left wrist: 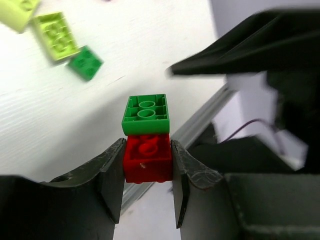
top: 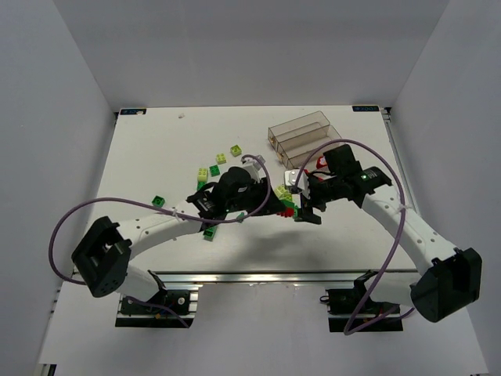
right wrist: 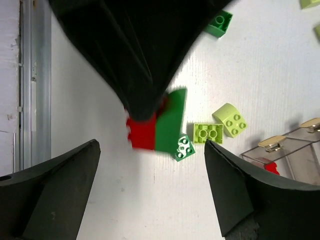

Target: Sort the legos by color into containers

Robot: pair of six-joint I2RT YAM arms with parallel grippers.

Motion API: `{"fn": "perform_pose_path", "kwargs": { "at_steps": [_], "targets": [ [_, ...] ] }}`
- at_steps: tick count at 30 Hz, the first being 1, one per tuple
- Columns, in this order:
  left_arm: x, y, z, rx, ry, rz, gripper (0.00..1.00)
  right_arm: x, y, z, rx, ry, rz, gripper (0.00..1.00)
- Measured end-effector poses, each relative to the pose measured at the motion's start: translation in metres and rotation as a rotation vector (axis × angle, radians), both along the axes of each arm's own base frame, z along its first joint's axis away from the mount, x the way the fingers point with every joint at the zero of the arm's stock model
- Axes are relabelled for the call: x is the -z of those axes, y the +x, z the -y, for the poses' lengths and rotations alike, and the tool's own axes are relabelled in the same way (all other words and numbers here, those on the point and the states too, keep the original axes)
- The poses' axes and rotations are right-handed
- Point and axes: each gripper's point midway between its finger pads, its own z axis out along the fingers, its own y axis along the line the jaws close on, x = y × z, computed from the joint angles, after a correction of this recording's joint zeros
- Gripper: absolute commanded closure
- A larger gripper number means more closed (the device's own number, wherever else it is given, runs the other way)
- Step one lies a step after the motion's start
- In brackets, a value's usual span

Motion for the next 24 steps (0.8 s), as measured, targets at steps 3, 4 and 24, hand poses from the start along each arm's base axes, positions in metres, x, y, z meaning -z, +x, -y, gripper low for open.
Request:
{"fn": "perform_pose_path", "kwargs": {
  "at_steps": [3,4,24],
  "targets": [
    [0.007,-0.008,-0.020,0.023,0.094,0.044,1.00,-0.010,-0.004,0.005,-0.011,0.024,0.030,0.11],
    [0.009,-0.011,-0.029,0.030,0.122,0.072,1.00,-0.013,-0.007,0.006,-0.020,0.035,0.036,0.11],
    [-0.014,-0.065,-0.078,0.308,0.146,0.619,1.00,-0.046,-0.053,-0.051,-0.219,0.258,-0.356,0.19]
  ]
}}
